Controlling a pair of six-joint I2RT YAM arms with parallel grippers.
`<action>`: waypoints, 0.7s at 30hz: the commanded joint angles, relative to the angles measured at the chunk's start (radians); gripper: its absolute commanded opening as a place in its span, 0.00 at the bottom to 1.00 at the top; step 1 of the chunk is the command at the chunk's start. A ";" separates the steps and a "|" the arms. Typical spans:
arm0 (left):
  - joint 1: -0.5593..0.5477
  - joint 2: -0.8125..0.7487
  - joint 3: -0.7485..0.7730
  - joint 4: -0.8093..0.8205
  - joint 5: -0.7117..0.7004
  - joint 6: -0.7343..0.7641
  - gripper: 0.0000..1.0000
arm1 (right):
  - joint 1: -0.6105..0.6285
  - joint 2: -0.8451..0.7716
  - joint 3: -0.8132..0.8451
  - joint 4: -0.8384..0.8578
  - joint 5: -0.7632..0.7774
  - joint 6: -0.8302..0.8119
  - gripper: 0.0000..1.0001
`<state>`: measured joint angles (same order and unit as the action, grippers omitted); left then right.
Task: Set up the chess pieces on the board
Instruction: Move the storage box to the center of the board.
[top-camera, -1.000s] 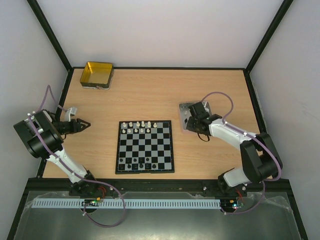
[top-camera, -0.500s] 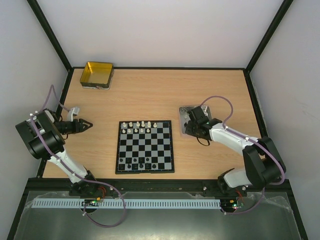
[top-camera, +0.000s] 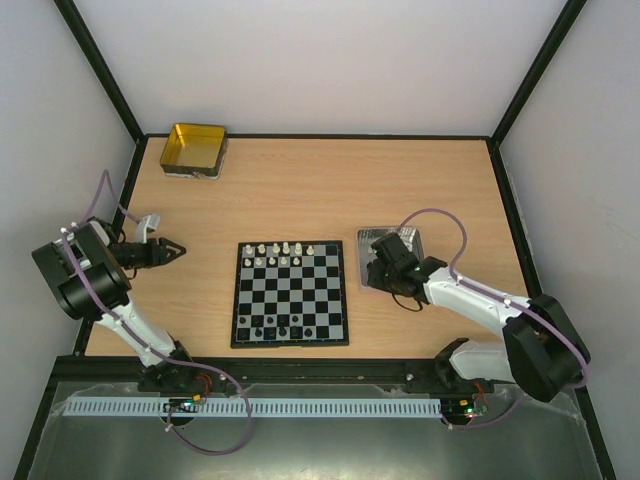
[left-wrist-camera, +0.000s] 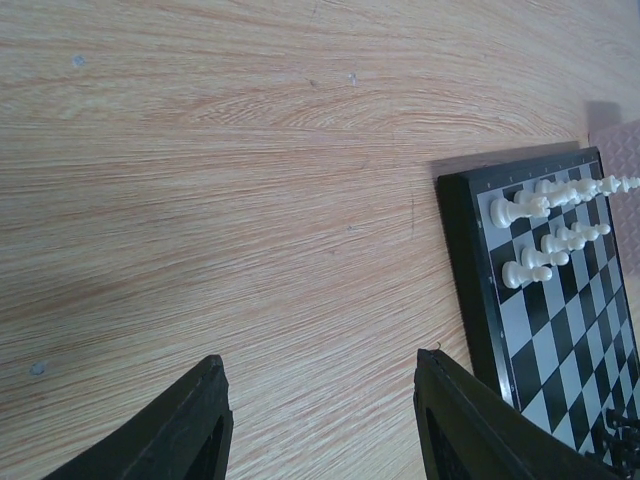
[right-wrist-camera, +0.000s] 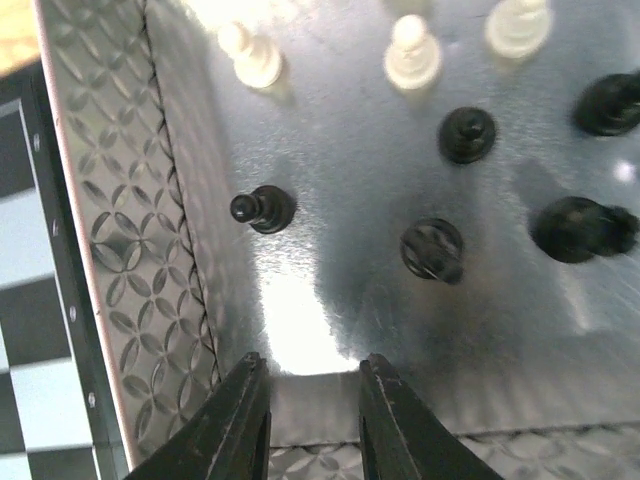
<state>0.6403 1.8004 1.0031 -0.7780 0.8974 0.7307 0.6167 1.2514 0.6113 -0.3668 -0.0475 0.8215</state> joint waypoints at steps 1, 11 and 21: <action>-0.017 -0.040 0.012 -0.017 0.015 -0.004 0.51 | 0.080 -0.003 -0.040 -0.010 0.010 0.074 0.25; -0.024 -0.070 -0.001 -0.010 -0.008 -0.008 0.51 | 0.181 -0.047 -0.077 -0.026 0.026 0.153 0.25; -0.042 -0.071 -0.006 0.006 -0.018 -0.031 0.51 | 0.231 -0.131 -0.138 -0.051 0.001 0.197 0.25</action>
<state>0.6094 1.7527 1.0027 -0.7731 0.8768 0.7067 0.8158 1.1397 0.4934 -0.3706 -0.0532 0.9833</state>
